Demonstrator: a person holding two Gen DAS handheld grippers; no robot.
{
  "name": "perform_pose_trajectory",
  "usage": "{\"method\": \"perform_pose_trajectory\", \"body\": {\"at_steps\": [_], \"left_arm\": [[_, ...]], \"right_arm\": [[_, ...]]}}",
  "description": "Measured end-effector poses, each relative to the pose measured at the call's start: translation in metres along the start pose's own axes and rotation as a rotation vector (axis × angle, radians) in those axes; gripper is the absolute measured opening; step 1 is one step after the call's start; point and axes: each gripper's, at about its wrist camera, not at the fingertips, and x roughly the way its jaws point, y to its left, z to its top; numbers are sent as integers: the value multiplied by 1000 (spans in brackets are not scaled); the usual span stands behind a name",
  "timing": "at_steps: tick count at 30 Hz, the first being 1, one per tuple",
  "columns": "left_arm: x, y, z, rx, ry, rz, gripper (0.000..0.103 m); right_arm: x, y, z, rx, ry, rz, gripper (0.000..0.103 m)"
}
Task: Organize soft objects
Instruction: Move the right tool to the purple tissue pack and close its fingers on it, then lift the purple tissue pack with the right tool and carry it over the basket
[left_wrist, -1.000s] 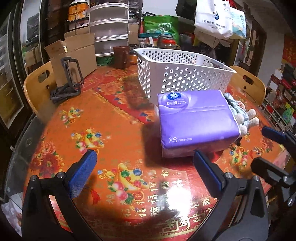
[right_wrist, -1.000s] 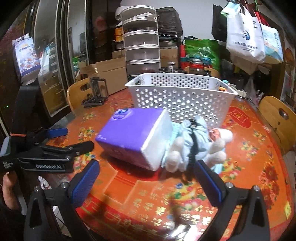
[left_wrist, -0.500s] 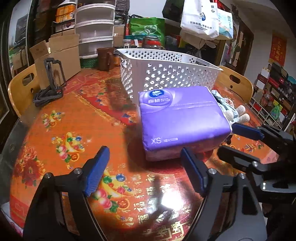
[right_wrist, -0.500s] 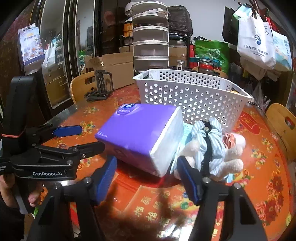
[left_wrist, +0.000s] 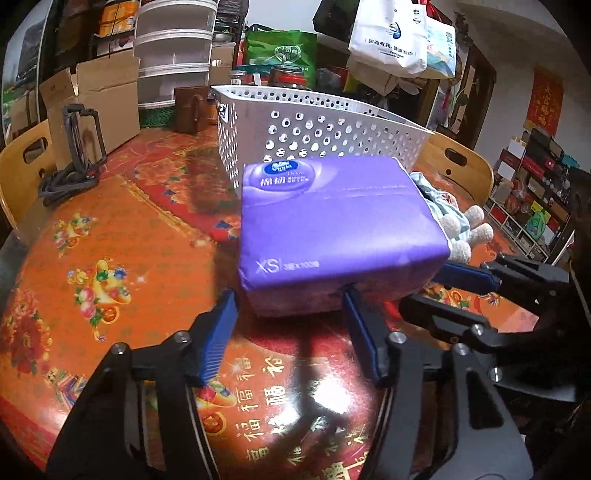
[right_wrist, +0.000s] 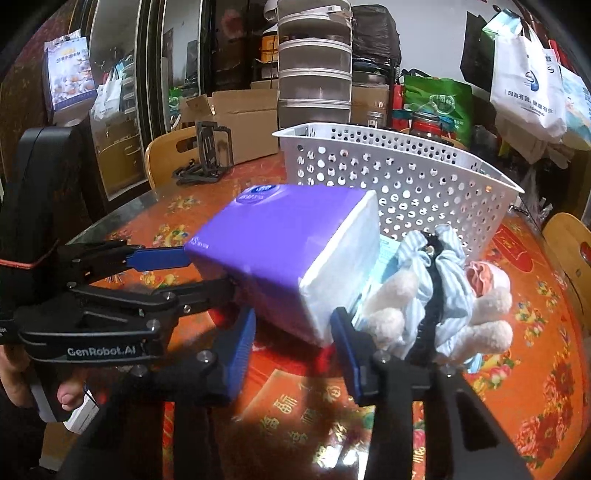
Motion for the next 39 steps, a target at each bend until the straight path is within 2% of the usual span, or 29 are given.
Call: {"method": "perform_pose_trajectory", "body": {"at_steps": [7, 14, 21, 26, 32, 39], "left_arm": [[2, 1, 1, 11, -9, -38, 53], [6, -5, 2, 39, -9, -17, 52], [2, -11, -1, 30, -29, -2, 42], [-2, -16, -2, 27, -36, 3, 41], [-18, -27, -1, 50, -74, 13, 41], [-41, -39, 4, 73, -121, 29, 41]], "right_arm": [[-2, -3, 6, -17, -13, -2, 41], [4, -1, 9, -55, 1, 16, 41], [3, 0, 8, -60, -18, -4, 37], [-2, -3, 6, -57, -38, -27, 35], [-6, -5, 1, -54, -60, -47, 35], [-15, -7, -1, -42, -99, -50, 28]]}}
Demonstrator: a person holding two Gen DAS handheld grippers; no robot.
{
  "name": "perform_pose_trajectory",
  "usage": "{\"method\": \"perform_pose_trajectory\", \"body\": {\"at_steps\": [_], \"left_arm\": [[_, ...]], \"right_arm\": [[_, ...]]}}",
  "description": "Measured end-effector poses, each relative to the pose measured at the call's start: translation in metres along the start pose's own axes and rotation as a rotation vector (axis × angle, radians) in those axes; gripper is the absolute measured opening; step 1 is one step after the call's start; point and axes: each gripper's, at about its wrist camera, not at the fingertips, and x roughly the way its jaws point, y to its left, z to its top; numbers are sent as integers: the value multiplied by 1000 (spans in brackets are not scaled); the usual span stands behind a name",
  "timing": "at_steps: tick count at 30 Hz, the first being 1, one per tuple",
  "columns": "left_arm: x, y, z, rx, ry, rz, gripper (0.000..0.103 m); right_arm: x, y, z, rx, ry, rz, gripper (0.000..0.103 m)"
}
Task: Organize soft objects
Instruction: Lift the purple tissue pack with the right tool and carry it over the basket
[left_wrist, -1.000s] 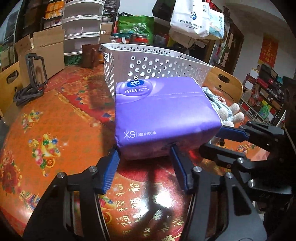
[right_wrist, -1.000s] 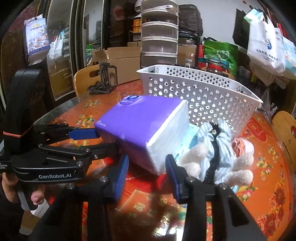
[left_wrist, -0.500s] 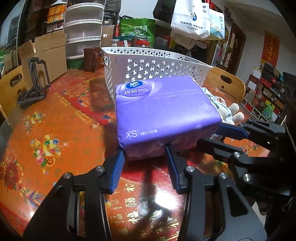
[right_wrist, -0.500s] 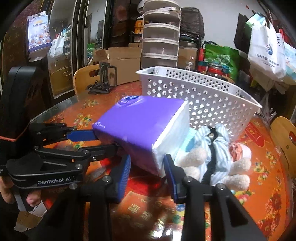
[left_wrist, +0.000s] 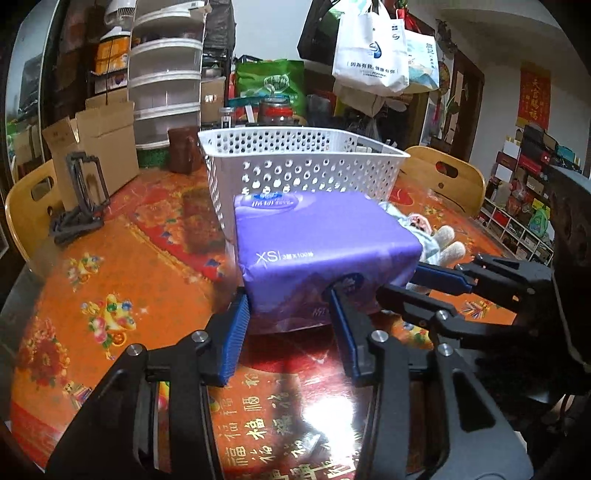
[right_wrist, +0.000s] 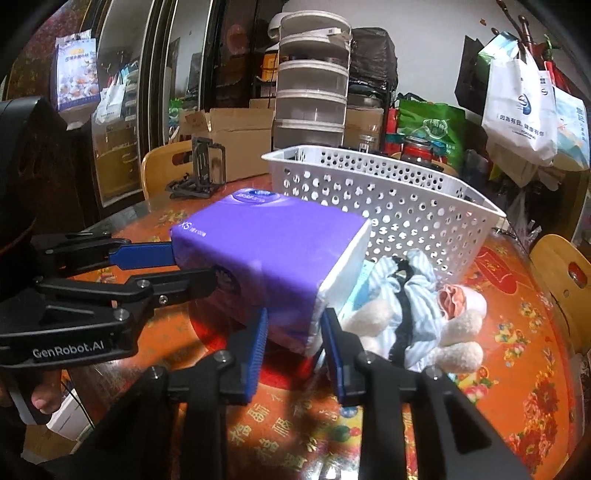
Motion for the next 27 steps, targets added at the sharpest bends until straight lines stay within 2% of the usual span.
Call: {"method": "perform_pose_trajectory", "body": {"at_steps": [14, 27], "left_arm": [[-19, -28, 21, 44, -41, 4, 41], [-11, -62, 66, 59, -84, 8, 41]], "right_arm": [[-24, -11, 9, 15, -49, -29, 28], [-45, -40, 33, 15, -116, -81, 28]]}}
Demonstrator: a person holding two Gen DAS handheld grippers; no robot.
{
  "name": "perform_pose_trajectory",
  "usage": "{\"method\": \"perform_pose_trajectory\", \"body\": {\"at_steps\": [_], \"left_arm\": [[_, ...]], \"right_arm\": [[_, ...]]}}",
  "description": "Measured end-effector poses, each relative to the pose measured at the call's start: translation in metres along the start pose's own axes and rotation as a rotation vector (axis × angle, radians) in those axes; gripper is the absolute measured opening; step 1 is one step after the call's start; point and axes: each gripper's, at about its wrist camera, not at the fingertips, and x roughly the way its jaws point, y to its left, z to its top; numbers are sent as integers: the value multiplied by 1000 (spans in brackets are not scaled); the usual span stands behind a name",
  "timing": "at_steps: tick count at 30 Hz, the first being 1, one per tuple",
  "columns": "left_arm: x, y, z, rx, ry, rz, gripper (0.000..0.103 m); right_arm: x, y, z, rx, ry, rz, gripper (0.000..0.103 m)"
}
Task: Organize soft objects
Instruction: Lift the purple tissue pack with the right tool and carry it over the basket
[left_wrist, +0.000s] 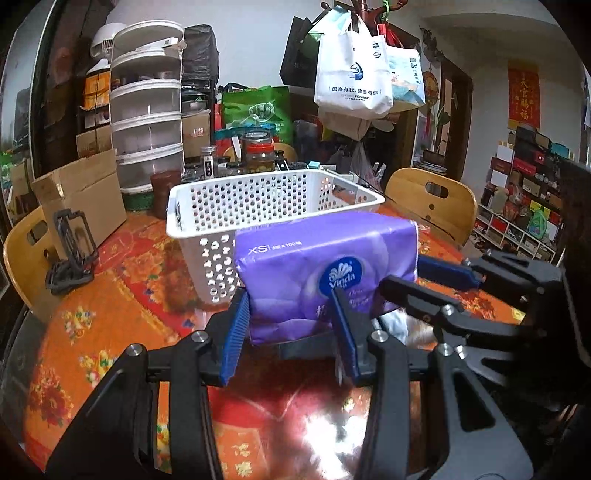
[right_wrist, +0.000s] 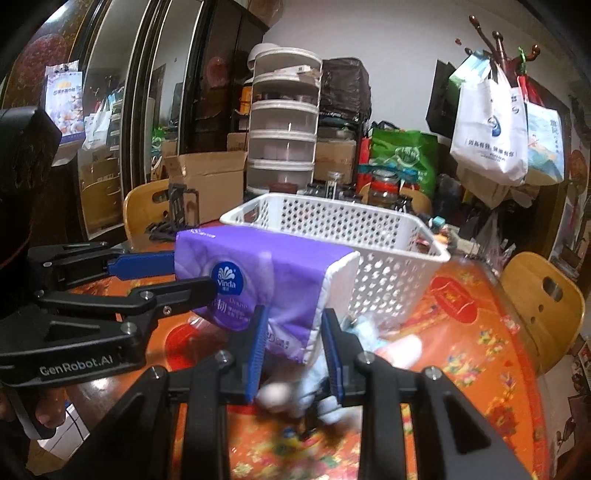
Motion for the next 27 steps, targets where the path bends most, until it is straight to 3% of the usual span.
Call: {"method": "perform_pose_trajectory", "body": {"at_steps": [15, 27], "left_arm": [[34, -1, 42, -27, -6, -8, 42], [33, 8, 66, -42, -48, 0, 42]], "right_arm": [[14, -30, 37, -17, -37, -16, 28], [18, -33, 54, -27, -57, -20, 28]]}}
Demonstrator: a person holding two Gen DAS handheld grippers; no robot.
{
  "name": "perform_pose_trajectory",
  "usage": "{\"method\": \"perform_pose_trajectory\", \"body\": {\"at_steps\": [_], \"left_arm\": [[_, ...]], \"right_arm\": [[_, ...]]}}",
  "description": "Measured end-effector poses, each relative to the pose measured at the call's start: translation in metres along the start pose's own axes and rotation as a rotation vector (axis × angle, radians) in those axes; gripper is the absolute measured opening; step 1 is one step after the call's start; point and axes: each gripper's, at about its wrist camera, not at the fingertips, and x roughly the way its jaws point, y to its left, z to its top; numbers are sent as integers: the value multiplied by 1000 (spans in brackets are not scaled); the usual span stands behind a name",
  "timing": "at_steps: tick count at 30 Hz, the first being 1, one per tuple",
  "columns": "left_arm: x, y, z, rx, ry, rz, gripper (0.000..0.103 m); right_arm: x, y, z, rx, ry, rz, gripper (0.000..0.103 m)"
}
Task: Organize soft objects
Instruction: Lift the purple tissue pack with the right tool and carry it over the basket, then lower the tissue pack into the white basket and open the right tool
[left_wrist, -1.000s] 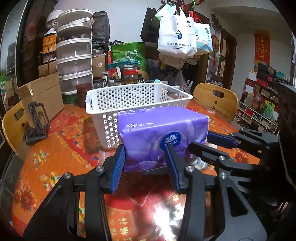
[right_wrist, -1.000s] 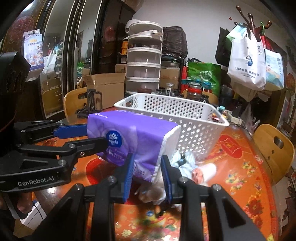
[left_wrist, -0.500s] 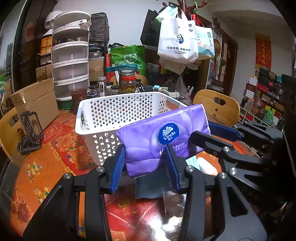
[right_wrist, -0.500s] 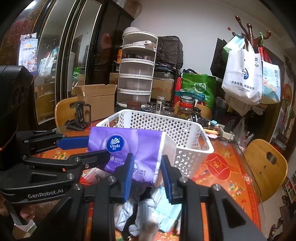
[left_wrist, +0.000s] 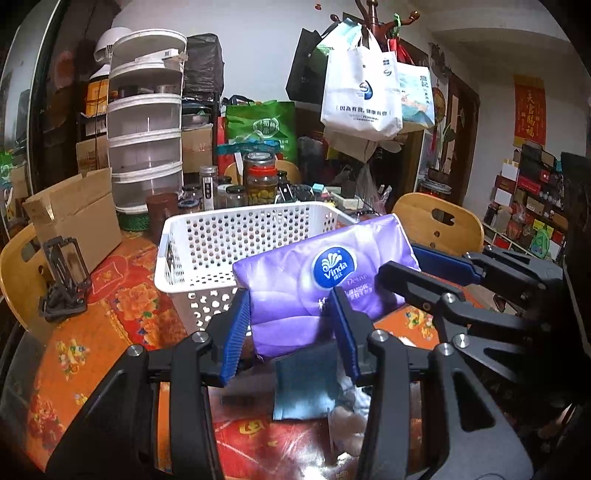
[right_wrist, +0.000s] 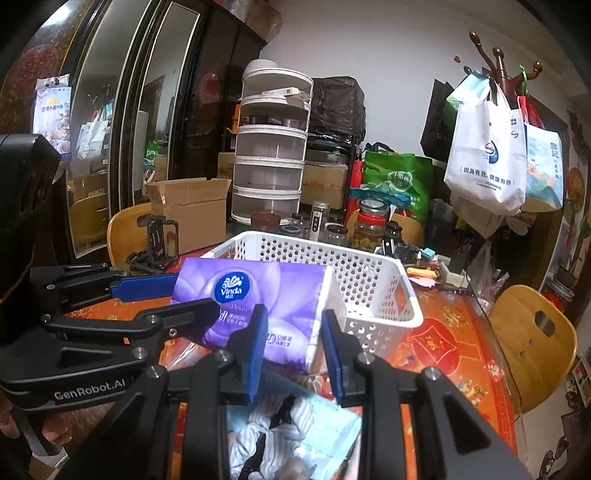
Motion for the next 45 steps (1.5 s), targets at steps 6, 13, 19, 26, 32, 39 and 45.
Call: {"method": "perform_pose_trajectory", "body": {"at_steps": [6, 13, 19, 26, 32, 39, 45], "left_arm": [[-3, 3, 21, 8, -28, 7, 42], [-5, 3, 56, 28, -64, 5, 42], [12, 3, 94, 58, -76, -2, 42], [59, 11, 118, 86, -35, -2, 42], [109, 22, 114, 86, 29, 17, 42], [158, 37, 104, 65, 80, 38, 42], [194, 48, 95, 61, 129, 52, 42]], "right_arm": [[-1, 1, 17, -29, -22, -15, 28], [-1, -5, 43, -35, -54, -24, 28], [8, -20, 66, -19, -71, -39, 28], [39, -41, 81, 30, -46, -32, 28], [80, -52, 68, 88, 9, -8, 28], [126, -61, 55, 130, 66, 18, 28], [156, -63, 45, 135, 122, 32, 28]]}}
